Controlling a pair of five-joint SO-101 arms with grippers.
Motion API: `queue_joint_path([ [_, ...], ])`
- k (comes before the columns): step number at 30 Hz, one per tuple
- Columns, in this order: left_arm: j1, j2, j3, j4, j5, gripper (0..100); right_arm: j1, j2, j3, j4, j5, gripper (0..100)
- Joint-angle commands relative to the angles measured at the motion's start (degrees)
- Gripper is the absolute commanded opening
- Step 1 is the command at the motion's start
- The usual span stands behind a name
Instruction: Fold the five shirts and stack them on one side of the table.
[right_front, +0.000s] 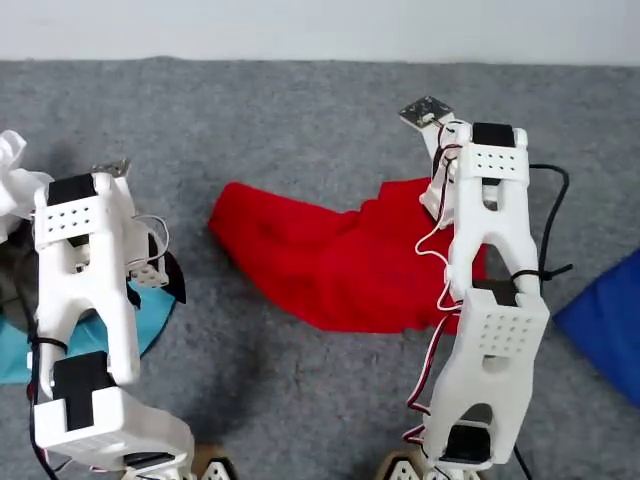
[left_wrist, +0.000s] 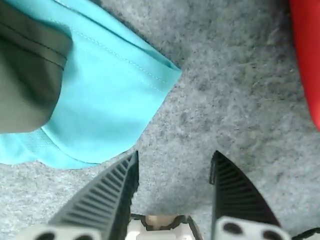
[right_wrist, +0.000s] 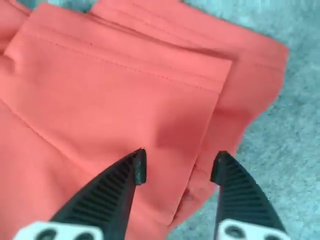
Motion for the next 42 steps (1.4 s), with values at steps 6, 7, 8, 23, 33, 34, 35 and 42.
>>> queue_joint_path([
  [6,-0.2,-2.6,-0.2,1.7,-0.5,22,-0.4,2.2,-1.5,-3.6,-0.3,20.3],
  [7,-0.2,-2.5,-0.2,1.7,-0.5,22,-0.5,2.7,-1.5,-3.6,-0.3,17.1],
  [8,-0.2,-2.4,-0.2,1.7,-0.5,22,-0.5,3.0,-1.5,-3.6,-0.3,13.0],
  [23,0.0,-2.2,-0.2,1.7,-0.4,22,-0.6,0.8,-1.5,-0.7,-0.3,0.9],
  [33,-0.1,-2.2,-0.2,1.7,-0.4,22,-1.7,-2.6,-1.5,6.2,3.3,0.9],
  [34,-0.1,-2.2,-0.2,1.7,-0.4,22,-1.5,-3.4,-1.5,5.8,3.3,0.9],
  [35,-0.2,-2.2,-0.2,1.7,-0.4,22,-1.4,-4.4,-1.5,5.9,3.3,0.9],
  [42,0.1,-2.2,-0.1,1.7,-0.4,22,-4.4,-11.5,-1.3,15.3,2.2,0.9],
])
